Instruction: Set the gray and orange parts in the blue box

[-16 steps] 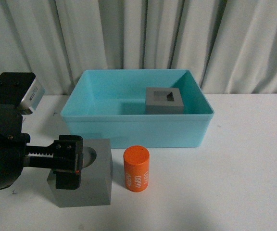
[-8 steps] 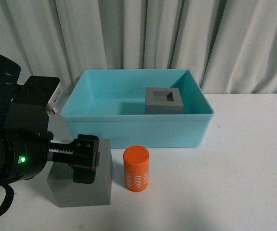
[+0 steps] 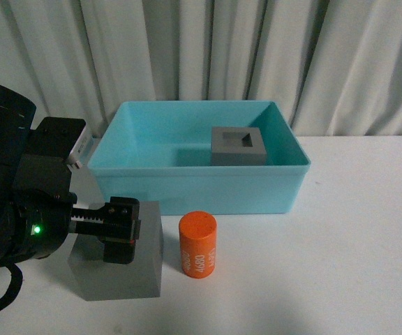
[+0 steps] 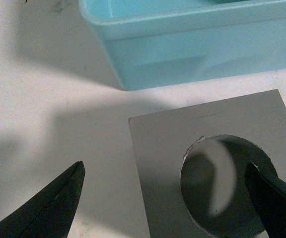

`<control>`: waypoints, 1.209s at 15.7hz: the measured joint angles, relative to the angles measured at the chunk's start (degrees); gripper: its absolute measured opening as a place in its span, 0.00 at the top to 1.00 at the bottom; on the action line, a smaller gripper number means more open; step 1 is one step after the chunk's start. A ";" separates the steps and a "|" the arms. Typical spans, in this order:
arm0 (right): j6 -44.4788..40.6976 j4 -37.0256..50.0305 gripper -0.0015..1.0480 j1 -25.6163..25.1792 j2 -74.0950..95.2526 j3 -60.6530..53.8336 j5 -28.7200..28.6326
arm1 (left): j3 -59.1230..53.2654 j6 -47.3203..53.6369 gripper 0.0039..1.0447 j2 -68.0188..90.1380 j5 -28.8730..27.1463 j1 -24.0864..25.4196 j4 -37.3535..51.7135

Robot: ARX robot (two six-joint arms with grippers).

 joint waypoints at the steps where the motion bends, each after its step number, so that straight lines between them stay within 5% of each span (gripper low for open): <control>1: 0.00 0.00 0.06 0.00 0.00 0.00 -0.02 | 0.00 -0.02 0.06 0.20 0.00 0.00 0.02; 7: 0.00 0.00 0.06 0.00 0.02 0.00 0.00 | 0.00 0.00 0.09 1.05 0.26 0.00 0.46; 11: 0.00 0.00 0.06 0.00 0.02 0.00 0.00 | -0.63 -0.07 0.53 1.16 0.90 -0.35 1.09; 14: 0.00 0.00 0.06 0.00 0.00 0.00 0.00 | -1.38 -0.33 0.77 0.44 0.87 -0.50 1.07; 19: 0.00 0.00 0.06 0.00 0.00 0.00 0.00 | -3.67 -3.78 0.82 -12.13 3.21 1.88 -12.04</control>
